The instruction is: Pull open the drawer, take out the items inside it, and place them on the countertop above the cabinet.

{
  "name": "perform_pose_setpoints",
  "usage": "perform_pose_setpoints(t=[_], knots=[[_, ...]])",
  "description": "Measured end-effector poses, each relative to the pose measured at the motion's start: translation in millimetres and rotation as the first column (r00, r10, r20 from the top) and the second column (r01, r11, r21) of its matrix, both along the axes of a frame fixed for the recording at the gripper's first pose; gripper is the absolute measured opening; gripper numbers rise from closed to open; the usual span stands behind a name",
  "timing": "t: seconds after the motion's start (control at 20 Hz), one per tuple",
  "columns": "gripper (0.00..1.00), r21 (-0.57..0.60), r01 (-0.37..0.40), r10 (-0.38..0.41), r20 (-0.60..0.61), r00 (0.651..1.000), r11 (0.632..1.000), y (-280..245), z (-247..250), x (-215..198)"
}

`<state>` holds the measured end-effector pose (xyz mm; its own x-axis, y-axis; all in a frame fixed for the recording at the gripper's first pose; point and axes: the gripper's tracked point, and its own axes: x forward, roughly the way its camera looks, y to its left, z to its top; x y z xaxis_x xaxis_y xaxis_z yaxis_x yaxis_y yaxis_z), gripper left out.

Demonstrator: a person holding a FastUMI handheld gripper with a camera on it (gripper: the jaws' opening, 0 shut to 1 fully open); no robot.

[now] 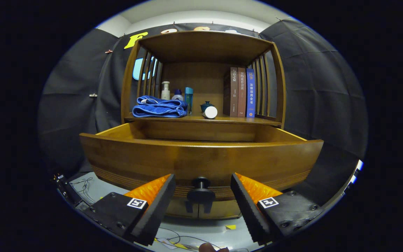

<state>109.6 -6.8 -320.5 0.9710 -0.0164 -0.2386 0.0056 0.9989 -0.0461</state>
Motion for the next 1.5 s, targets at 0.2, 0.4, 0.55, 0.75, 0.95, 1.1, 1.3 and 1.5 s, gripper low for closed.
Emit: perform_pose_setpoints(t=[0.2,0.4,0.55,0.75,0.95,1.1,1.3,1.5], knots=[[1.0,-0.01,0.001,-0.001,0.02,1.0,1.0,3.6,-2.6,3.6],[1.0,0.005,0.007,-0.007,0.015,1.0,1.0,3.4,-2.6,7.0],[1.0,-0.001,0.011,-0.011,0.018,1.0,1.0,5.0,-1.4,6.6],[1.0,-0.004,0.012,-0.012,0.026,1.0,1.0,5.1,-0.4,15.9],[1.0,-0.012,0.009,-0.009,0.039,0.999,1.0,6.2,5.1,41.0],[1.0,-0.017,0.015,-0.015,0.023,1.0,1.0,6.4,1.3,62.5],[1.0,-0.023,0.025,-0.025,0.02,1.0,0.999,7.6,-3.0,96.1],[1.0,-0.036,0.028,-0.027,0.025,0.999,0.999,9.6,-7.5,123.0]])
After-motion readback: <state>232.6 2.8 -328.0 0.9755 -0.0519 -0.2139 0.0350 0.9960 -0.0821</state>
